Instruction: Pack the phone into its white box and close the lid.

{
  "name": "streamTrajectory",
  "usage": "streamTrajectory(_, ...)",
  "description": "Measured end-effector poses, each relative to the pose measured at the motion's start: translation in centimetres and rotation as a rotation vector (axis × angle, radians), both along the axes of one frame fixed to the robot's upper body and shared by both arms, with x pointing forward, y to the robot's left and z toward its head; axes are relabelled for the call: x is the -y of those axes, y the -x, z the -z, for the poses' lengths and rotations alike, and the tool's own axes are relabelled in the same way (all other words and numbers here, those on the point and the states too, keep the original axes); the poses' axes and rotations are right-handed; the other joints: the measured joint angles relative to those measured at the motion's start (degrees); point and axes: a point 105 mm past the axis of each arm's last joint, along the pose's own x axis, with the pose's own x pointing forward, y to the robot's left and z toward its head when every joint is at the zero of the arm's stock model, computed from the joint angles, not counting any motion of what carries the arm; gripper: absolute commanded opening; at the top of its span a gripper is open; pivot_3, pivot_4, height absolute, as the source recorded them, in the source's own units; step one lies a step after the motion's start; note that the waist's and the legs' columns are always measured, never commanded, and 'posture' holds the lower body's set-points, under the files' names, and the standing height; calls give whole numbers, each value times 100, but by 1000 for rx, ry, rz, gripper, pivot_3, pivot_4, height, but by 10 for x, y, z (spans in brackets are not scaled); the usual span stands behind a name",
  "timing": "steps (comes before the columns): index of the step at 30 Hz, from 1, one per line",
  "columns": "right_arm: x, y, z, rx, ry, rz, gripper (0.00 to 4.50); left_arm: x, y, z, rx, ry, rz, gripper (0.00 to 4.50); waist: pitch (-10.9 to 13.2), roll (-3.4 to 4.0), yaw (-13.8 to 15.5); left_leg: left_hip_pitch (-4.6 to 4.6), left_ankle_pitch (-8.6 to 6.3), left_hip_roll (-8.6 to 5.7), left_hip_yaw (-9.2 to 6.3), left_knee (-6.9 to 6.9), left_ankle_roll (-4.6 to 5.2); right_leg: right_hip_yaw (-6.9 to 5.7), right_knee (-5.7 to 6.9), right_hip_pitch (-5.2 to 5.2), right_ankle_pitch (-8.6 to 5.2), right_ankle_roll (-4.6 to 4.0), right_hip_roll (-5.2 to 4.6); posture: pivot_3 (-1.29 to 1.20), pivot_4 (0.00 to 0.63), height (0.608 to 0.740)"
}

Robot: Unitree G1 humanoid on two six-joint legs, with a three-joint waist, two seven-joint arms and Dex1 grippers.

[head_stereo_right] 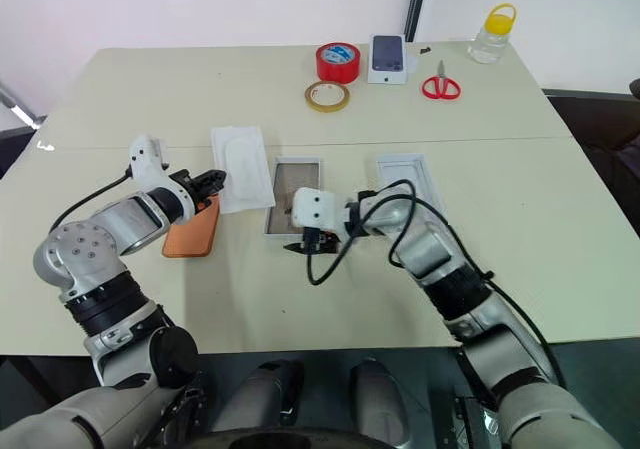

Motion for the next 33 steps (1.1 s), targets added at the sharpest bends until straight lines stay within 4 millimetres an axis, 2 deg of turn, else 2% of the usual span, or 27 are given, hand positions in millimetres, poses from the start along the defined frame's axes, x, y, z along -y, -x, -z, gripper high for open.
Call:
streamTrajectory(4, 24, -5, -8, 13, 9, 71, 2990, 17, 0, 2, -11, -4, 58, 0, 0, 0, -18, 1, 0, 5, 0, -5, 0, 1, 3, -3, 0, 0, 4, 0, 150, 740)
streamTrajectory(7, 33, -10, -12, 23, 0, 113, 2990, 32, 0, 4, -26, -16, 113, 0, 0, 0, -18, 1, 0, 4, 1, -4, 0, 3, 3, -3, 0, 0, 4, 0, 150, 740)
streamTrajectory(11, 38, -13, -15, 34, -6, 149, 2990, 43, 0, 10, -52, -22, 154, 0, 0, 0, -16, 1, 0, 4, 1, -4, 0, 3, 3, -4, 0, 0, 4, 0, 150, 740)
streamTrajectory(21, 40, -15, -15, 46, -14, 175, 2990, 52, 0, 16, -80, -46, 187, 0, 0, 0, -7, 1, 0, 4, 1, -4, -1, 3, 3, -4, 0, 0, 3, 0, 150, 740)
streamTrajectory(25, 40, -16, -15, 54, -13, 181, 3057, 58, 0, 16, -80, -50, 207, 1428, 0, 0, -10, 1, 0, 3, 1, -4, -1, 3, 3, -4, 0, 0, 3, 0, 150, 740)
streamTrajectory(31, 40, -16, -15, 58, -11, 181, 3057, 62, 1, 17, -84, -54, 223, 4421, 0, 0, -8, 1, 0, 3, 1, -4, -1, 3, 3, -3, 0, 0, 3, 0, 150, 740)
streamTrajectory(33, 40, -16, -15, 58, -12, 181, 3057, 61, 1, 17, -85, -54, 223, 4421, 0, 0, -10, 1, 0, 3, 1, -4, -1, 3, 3, -4, 0, 0, 3, 0, 150, 740)
